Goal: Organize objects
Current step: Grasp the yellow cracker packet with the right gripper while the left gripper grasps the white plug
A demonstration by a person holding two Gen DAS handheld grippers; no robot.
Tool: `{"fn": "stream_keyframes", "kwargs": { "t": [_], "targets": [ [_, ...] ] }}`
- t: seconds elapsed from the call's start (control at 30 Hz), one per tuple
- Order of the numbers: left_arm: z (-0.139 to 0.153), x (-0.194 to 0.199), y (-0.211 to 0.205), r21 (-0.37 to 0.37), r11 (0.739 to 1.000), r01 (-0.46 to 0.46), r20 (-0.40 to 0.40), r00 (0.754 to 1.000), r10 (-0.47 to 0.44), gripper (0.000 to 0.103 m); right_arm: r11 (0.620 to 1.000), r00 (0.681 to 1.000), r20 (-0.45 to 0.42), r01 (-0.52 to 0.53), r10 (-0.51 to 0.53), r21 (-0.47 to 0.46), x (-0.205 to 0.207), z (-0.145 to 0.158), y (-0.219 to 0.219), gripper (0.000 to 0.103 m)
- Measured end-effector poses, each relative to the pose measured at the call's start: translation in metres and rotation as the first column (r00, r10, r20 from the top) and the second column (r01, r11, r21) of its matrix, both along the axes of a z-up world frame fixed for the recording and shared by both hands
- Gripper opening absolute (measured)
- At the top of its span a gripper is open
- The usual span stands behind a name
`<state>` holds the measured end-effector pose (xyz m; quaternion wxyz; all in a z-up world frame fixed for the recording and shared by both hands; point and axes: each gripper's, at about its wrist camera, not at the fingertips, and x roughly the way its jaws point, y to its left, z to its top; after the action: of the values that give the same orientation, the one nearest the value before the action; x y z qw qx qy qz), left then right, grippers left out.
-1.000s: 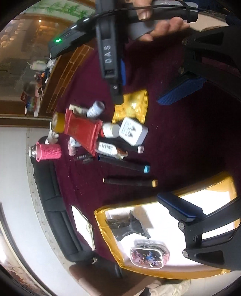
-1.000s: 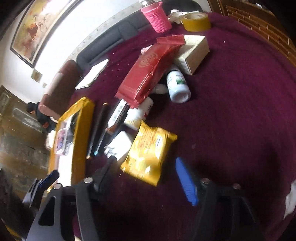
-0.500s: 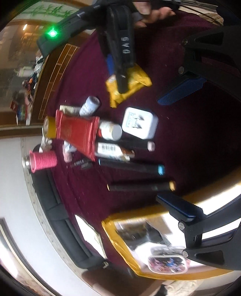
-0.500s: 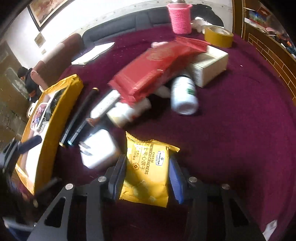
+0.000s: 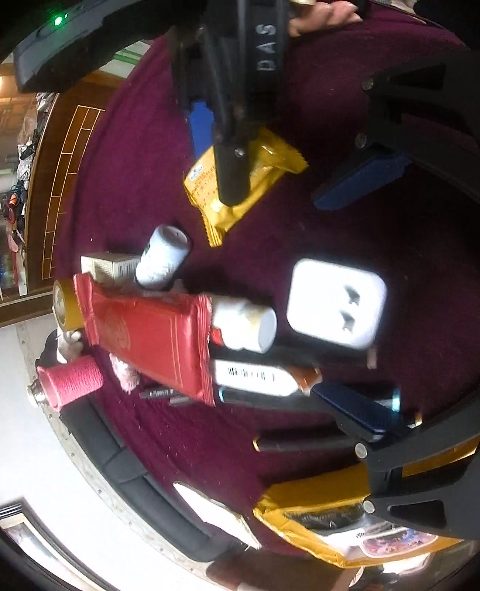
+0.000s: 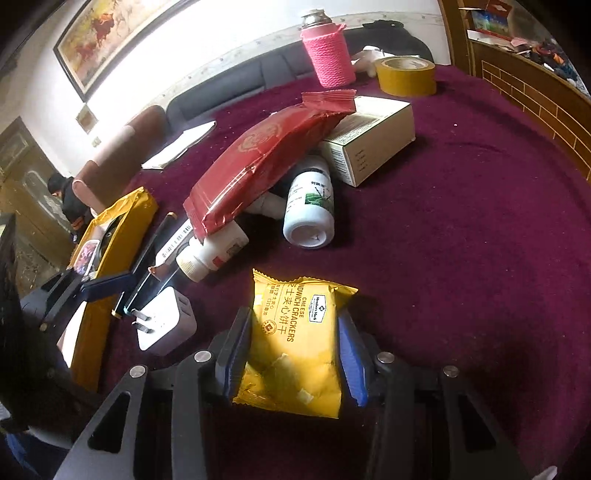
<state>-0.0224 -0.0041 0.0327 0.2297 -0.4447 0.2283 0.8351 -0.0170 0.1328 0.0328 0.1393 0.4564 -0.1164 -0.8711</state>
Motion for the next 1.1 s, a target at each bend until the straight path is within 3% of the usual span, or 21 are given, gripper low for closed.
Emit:
{"fn": "stream_keyframes", "kwargs": {
  "t": [0.1, 0.4, 0.57, 0.7, 0.8, 0.97, 1.03, 1.1],
  "targets": [
    [-0.009, -0.002, 0.011, -0.019, 1.000, -0.004, 0.017, 1.000, 0.005, 0.083, 1.000, 1.000, -0.008, -0.010, 0.010, -0.008, 0.002, -0.001, 0.002, 0.049],
    [-0.010, -0.003, 0.014, 0.020, 0.999, -0.032, -0.008, 0.999, 0.033, 0.082, 0.999, 0.999, -0.024, -0.030, 0.030, 0.014, 0.004, -0.003, -0.003, 0.050],
    [-0.010, 0.000, 0.013, 0.039, 0.998, -0.043, -0.012, 0.999, 0.044, 0.076, 0.999, 0.999, -0.024, -0.034, 0.035, 0.038, 0.003, -0.003, -0.005, 0.050],
    [-0.007, -0.001, 0.005, 0.040, 0.996, -0.075, -0.031, 0.997, 0.076, 0.048, 0.998, 0.999, -0.017, -0.035, 0.036, 0.053, 0.002, -0.002, -0.007, 0.050],
    [-0.004, -0.002, -0.009, 0.099, 0.990, -0.097, 0.026, 0.995, 0.095, 0.039, 0.997, 0.999, -0.004, -0.036, 0.037, 0.062, 0.002, -0.001, -0.009, 0.051],
    [-0.011, 0.006, -0.022, 0.127, 0.987, -0.095, 0.065, 0.994, 0.087, 0.043, 0.995, 0.999, 0.007, -0.053, 0.052, 0.089, 0.007, 0.001, -0.013, 0.051],
    [-0.010, 0.006, -0.023, 0.124, 0.987, -0.099, 0.055, 0.994, 0.093, 0.053, 0.993, 0.999, 0.001, -0.053, 0.053, 0.107, 0.009, 0.001, -0.016, 0.051],
    [-0.008, 0.003, -0.022, 0.133, 0.986, -0.101, 0.055, 0.994, 0.095, 0.071, 0.992, 0.999, -0.005, -0.053, 0.054, 0.118, 0.011, 0.001, -0.018, 0.052]
  ]
}}
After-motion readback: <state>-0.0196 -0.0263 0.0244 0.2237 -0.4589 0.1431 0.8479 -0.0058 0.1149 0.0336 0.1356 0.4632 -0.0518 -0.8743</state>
